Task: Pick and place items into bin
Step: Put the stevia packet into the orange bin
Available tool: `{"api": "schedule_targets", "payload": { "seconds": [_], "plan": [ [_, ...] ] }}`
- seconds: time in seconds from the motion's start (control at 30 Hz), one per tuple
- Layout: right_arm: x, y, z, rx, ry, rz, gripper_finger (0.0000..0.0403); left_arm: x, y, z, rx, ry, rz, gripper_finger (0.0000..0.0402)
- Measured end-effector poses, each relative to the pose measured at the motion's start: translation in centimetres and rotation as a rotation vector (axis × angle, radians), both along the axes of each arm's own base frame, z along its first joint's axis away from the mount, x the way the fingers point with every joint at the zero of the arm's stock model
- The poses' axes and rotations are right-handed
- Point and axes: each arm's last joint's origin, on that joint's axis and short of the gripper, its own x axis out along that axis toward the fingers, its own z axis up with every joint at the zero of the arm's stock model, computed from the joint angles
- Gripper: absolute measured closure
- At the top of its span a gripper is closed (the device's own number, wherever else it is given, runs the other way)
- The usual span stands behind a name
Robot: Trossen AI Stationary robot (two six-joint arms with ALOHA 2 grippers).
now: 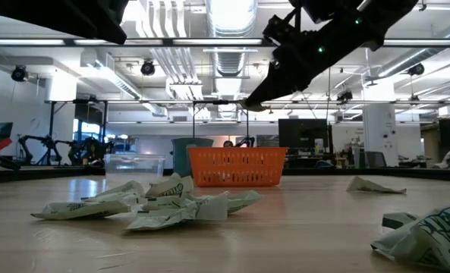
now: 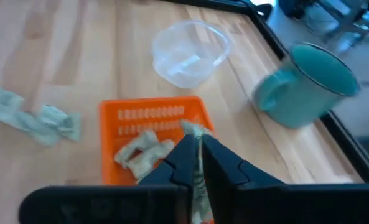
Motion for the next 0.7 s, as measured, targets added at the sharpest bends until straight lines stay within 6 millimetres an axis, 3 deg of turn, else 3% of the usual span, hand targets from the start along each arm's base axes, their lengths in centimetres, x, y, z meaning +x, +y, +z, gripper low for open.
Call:
{"api": "schedule_targets", "payload": {
  "seconds": [0.3,0.53,0.7],
  "plan": [
    [0.0,-0.2,-0.4,-0.019,-0.002,0.015,0.0282,0.3,-0.1,-0.4,0.007,0.010,0.003,0.0237],
    [-0.6,1.3,0.3,-0.059,0.022,0.104,0.0241,2.4,-1.0,-4.3,0.073,0.135,0.015,0.0237],
    [-1.7,3.0,1.0,-0.062,0.060,0.163,0.0241,4.4,-0.9,-6.4,-0.049,0.268,0.038,0.0237]
  ]
}}
